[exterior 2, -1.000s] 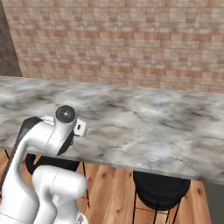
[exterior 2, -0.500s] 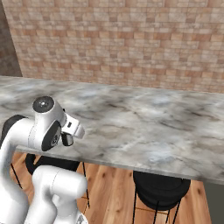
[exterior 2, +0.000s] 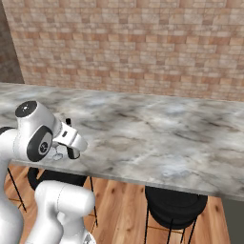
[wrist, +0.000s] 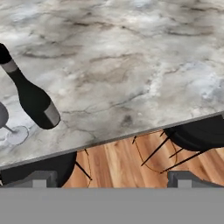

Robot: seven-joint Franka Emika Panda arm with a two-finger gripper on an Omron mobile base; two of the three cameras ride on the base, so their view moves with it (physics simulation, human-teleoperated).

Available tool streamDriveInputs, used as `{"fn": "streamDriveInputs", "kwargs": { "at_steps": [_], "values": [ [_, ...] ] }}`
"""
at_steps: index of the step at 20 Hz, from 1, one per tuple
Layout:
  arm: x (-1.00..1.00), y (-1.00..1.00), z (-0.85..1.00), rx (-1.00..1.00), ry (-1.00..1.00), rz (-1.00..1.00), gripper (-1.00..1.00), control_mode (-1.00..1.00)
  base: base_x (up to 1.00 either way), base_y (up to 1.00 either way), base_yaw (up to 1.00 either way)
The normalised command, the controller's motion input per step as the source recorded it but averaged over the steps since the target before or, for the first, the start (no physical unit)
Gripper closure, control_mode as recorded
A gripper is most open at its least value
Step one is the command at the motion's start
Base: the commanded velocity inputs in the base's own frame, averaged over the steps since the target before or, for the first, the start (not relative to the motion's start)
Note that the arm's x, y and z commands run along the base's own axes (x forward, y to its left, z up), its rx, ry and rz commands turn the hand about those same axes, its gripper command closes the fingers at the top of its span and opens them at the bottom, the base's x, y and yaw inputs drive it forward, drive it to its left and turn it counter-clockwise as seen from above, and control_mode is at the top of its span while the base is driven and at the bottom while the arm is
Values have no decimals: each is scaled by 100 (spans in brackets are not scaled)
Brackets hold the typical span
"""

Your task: There is a wine glass and glass cup on the dining counter. Place the wine bottle next to the wine glass and the juice bottle next to the glass cup.

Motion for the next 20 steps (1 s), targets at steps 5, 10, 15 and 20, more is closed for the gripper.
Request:
{"fn": "streamDriveInputs", "kwargs": {
  "at_steps": [5,10,15,20],
  "values": [
    [-6,0,-2,-5,0,-2,-100,-100,0,0,0],
    [0,0,0,0,0,0,-100,-100,0,0,0],
    [0,0,0,0,0,0,-100,-100,0,0,0],
    [0,0,0,0,0,0,-100,-100,0,0,0]
  ]
}}
